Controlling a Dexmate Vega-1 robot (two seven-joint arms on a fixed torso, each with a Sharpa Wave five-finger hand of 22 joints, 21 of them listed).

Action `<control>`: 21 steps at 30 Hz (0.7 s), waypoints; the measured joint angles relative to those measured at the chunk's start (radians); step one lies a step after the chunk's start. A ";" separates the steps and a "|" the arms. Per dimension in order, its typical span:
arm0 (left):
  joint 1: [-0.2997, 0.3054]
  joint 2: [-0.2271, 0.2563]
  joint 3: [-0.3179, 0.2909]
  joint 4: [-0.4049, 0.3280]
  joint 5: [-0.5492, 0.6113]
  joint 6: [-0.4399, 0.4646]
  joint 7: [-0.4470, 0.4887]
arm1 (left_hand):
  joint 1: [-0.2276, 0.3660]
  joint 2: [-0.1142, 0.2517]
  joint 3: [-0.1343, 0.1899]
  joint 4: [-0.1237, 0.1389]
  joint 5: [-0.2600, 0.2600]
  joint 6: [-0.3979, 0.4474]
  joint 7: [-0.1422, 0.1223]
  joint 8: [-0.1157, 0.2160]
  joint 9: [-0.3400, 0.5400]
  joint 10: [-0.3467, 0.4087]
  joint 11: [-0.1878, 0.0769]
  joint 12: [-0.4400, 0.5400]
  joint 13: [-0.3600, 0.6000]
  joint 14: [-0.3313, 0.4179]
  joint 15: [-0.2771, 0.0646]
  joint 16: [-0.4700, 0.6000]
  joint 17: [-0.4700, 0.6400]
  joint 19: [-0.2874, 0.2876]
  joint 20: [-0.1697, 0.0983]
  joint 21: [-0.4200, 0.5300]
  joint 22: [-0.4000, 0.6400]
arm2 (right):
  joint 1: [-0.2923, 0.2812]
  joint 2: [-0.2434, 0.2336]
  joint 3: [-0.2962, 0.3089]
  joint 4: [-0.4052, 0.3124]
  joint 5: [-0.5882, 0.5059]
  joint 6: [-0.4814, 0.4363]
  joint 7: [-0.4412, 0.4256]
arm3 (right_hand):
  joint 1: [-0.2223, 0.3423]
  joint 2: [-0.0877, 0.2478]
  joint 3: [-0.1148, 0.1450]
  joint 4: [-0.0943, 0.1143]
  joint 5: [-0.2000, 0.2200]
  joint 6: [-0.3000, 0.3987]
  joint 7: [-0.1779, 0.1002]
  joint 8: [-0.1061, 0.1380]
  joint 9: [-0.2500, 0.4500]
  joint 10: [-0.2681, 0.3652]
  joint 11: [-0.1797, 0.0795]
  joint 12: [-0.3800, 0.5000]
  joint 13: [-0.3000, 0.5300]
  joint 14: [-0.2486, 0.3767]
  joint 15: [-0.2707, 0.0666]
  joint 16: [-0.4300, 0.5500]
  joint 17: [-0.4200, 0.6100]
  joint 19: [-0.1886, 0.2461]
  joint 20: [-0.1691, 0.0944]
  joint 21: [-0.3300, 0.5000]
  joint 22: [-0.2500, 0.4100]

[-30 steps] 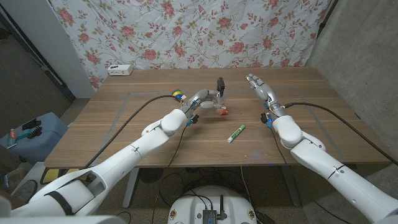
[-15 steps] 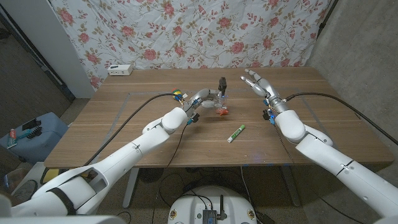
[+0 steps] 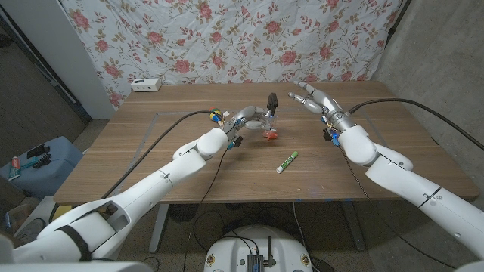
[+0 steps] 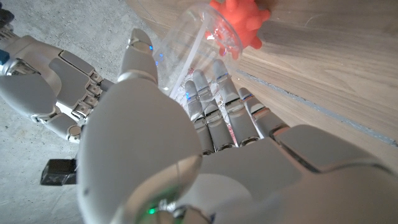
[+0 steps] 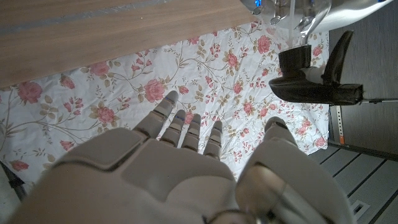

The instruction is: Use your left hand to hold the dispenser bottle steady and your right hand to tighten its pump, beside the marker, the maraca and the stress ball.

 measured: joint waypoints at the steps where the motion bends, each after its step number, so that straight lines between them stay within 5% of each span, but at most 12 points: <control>1: -0.001 0.000 0.001 0.000 0.001 0.000 0.000 | 0.000 0.000 0.000 0.000 0.000 0.000 0.000 0.000 0.000 0.000 0.000 0.000 0.000 0.000 0.000 0.000 0.000 0.000 0.000 0.000 0.000 | 0.001 -0.002 0.000 -0.002 -0.003 -0.004 0.002 | 0.000 0.000 -0.001 -0.007 0.000 0.000 0.000 0.000 0.000 0.000 0.000 0.000 0.000 0.000 0.000 0.000 -0.002 0.000 0.000 0.000 0.000; 5: -0.005 0.000 0.003 -0.001 0.007 0.000 0.000 | 0.000 0.000 0.002 -0.002 0.000 0.000 0.000 0.000 0.000 0.000 0.000 -0.003 0.005 0.000 0.000 0.000 -0.002 0.000 0.000 0.000 0.000 | 0.006 -0.026 0.000 -0.034 -0.040 -0.044 0.020 | 0.017 -0.002 0.003 -0.017 -0.003 0.012 0.000 0.006 0.000 0.003 -0.002 0.000 0.000 0.003 -0.004 0.000 -0.005 0.004 0.003 0.000 0.000; 16: -0.017 -0.001 0.010 0.004 0.026 -0.006 0.000 | 0.000 0.000 0.007 -0.007 0.000 0.000 0.000 0.004 0.000 0.000 0.000 -0.007 0.012 0.000 0.000 -0.004 0.000 0.000 0.000 0.000 0.000 | 0.023 -0.092 0.004 -0.109 -0.114 -0.114 0.091 | 0.121 0.009 0.044 -0.091 -0.024 0.047 -0.003 0.006 0.005 0.025 -0.004 0.000 0.000 0.012 -0.002 0.000 -0.005 0.013 0.001 0.000 0.000; 21: -0.021 -0.001 0.013 0.006 0.032 -0.007 -0.002 | 0.000 0.000 0.007 -0.007 0.000 0.002 0.002 0.004 0.000 0.000 0.000 -0.009 0.012 0.002 0.002 -0.007 0.000 0.000 0.000 0.000 0.000 | 0.029 -0.119 0.004 -0.142 -0.147 -0.143 0.125 | 0.141 0.007 0.051 -0.102 -0.024 0.058 -0.003 0.009 0.005 0.027 -0.009 0.000 0.000 0.017 0.002 0.000 -0.005 0.024 0.001 0.000 0.000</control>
